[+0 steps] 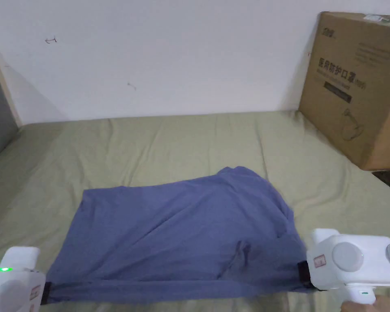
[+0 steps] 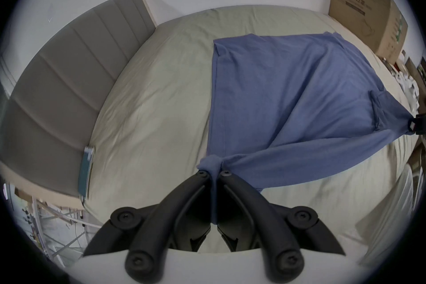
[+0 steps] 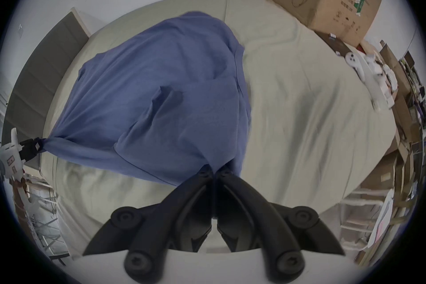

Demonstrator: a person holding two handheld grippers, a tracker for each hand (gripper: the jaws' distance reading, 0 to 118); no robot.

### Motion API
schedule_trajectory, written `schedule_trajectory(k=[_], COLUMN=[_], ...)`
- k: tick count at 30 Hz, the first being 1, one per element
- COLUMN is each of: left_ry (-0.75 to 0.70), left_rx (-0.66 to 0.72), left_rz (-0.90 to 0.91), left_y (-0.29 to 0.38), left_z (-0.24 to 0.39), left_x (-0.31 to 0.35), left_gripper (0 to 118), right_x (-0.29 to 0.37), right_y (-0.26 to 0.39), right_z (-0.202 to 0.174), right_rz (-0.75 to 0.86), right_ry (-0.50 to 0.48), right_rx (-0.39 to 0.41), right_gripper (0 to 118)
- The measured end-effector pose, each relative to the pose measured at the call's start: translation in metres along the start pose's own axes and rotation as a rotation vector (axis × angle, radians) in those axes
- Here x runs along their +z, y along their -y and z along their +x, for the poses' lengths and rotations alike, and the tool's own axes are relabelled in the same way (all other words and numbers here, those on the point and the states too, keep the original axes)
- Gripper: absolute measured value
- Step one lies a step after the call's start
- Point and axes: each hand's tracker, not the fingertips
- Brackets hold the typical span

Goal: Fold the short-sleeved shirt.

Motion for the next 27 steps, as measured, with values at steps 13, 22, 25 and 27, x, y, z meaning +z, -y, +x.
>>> schedule_trajectory(k=[13,22,25,27], left_ry=[0.042,0.136,0.154,0.118], left_rx=[0.129,0.24,0.251,0.233], left_rz=[-0.008,0.003,0.031,0.017], left_y=[0.08,0.094,0.105,0.112], left_z=[-0.011,-0.014,-0.007,-0.003], left_x=[0.024,0.059,0.071,0.064], left_gripper=[14,81,6,2], right_x=[0.015,0.058,0.068,0.062], right_y=[0.082,0.091,0.104,0.115], right_z=[0.007,-0.006,-0.014,-0.019], right_rz=[0.013,0.115,0.147,0.136], right_ry=[-0.032,-0.042,-0.055,-0.022], right_rx=[-0.012,0.042,0.056,0.076], right_gripper=[4,57,0,0])
